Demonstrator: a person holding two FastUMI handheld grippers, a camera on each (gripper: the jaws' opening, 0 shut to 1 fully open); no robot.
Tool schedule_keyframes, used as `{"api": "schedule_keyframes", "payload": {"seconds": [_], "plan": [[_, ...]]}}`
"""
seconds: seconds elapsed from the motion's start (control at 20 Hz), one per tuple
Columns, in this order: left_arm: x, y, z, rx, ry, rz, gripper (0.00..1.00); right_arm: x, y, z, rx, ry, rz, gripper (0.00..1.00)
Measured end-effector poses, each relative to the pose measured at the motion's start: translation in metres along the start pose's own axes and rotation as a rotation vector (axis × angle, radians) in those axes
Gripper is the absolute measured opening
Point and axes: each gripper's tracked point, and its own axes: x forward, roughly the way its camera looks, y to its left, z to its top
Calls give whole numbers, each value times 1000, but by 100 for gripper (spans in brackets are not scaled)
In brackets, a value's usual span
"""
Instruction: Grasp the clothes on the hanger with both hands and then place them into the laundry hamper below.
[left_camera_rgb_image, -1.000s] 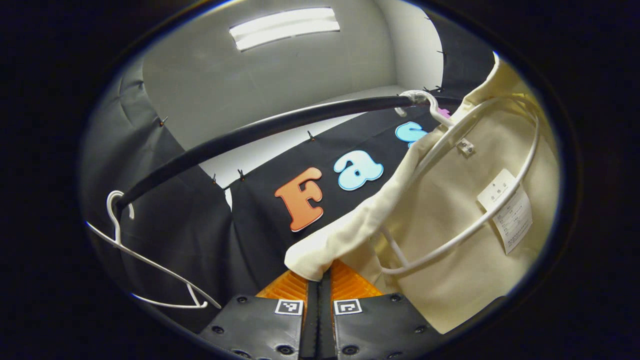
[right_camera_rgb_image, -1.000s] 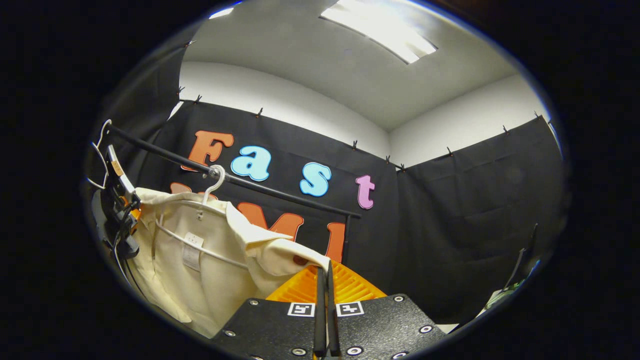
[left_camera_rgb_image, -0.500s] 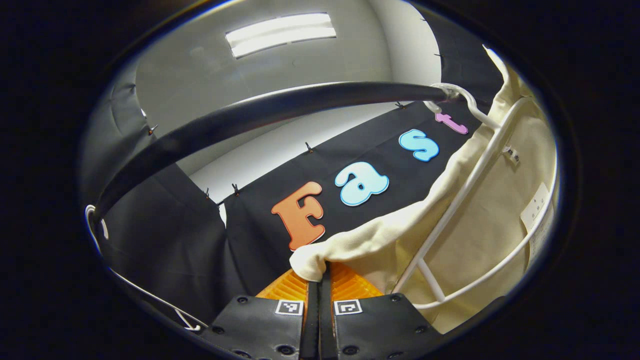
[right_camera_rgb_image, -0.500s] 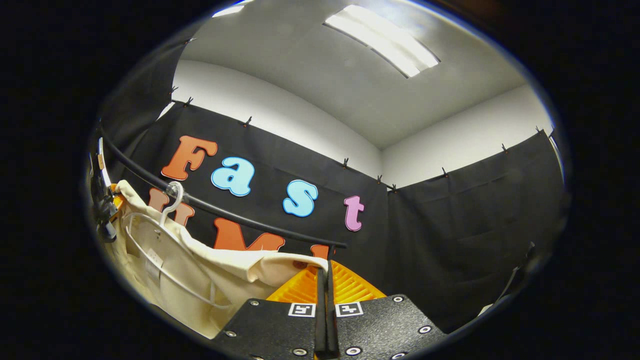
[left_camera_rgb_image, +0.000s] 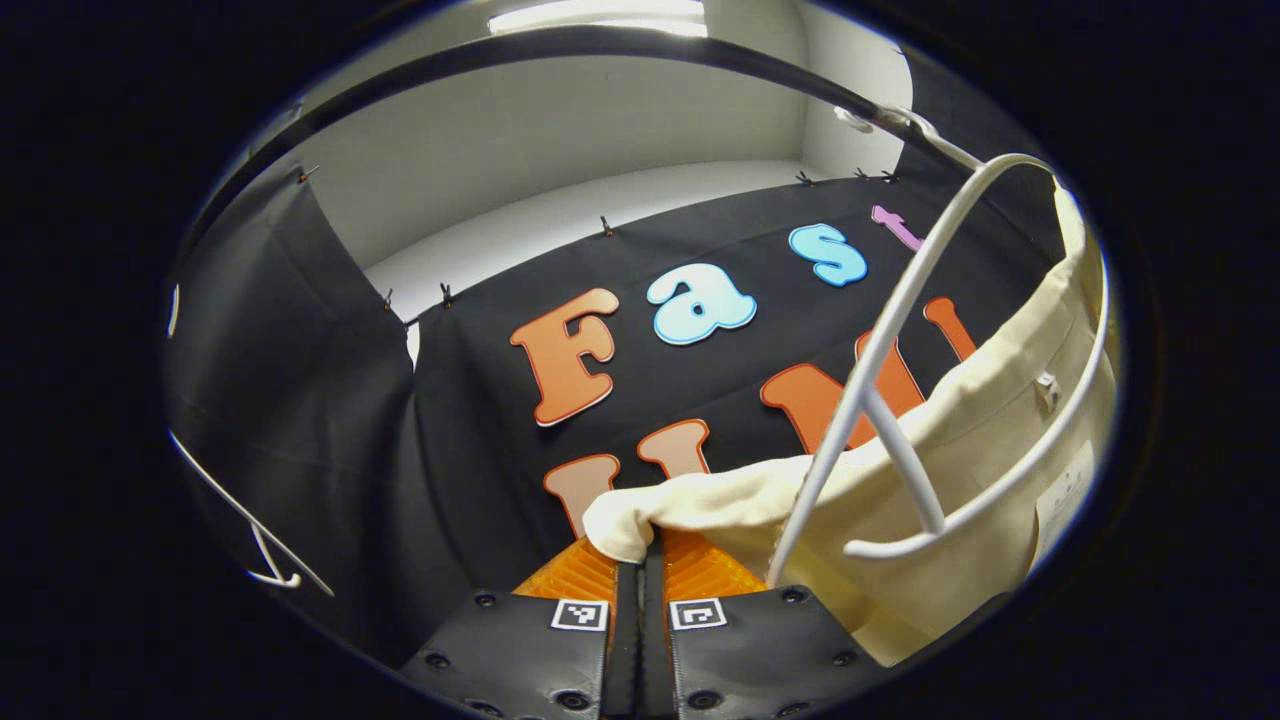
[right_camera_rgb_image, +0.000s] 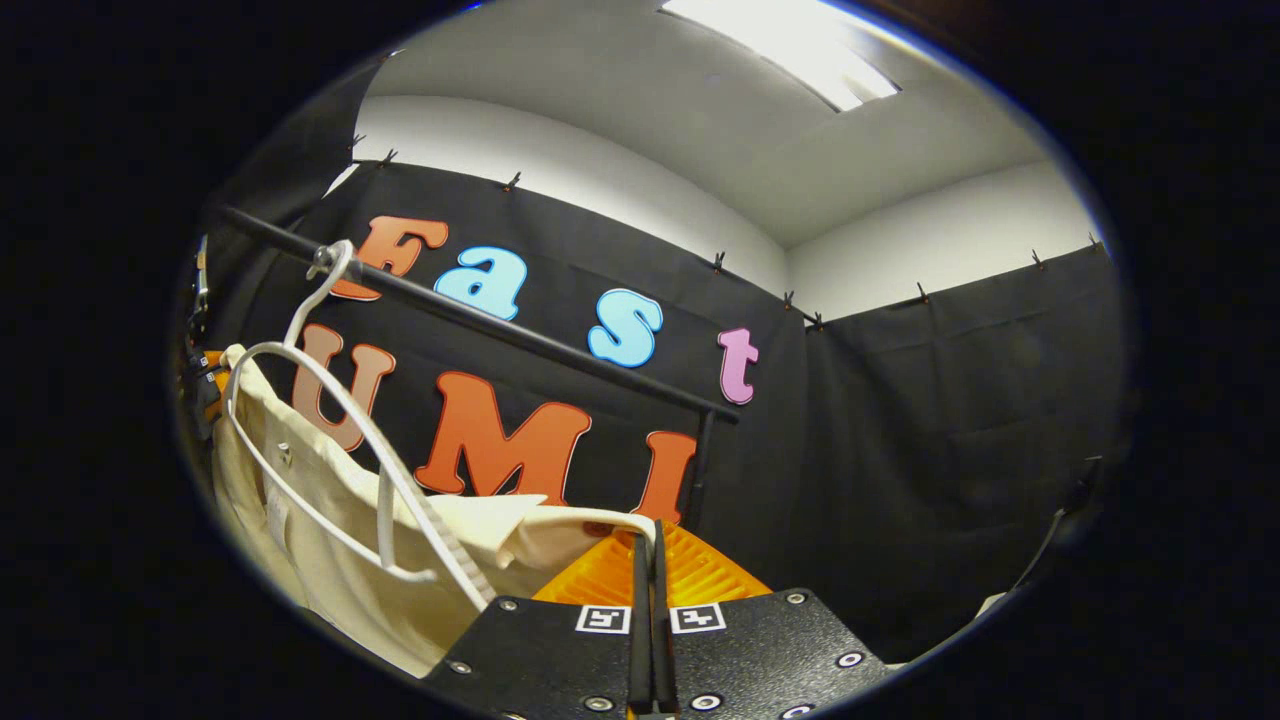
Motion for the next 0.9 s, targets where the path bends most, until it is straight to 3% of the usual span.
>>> {"api": "schedule_keyframes", "payload": {"seconds": [0.45,0.7,0.9], "plan": [[-73,2,-58,-23,100,-4,8,-63,20,-85,82,162,61,0],[-138,9,-87,5,170,-30,8,-117,24,-87,52,187,82,0],[-196,13,-95,-97,272,-35,9,-158,31,-73,85,197,96,0]]}}
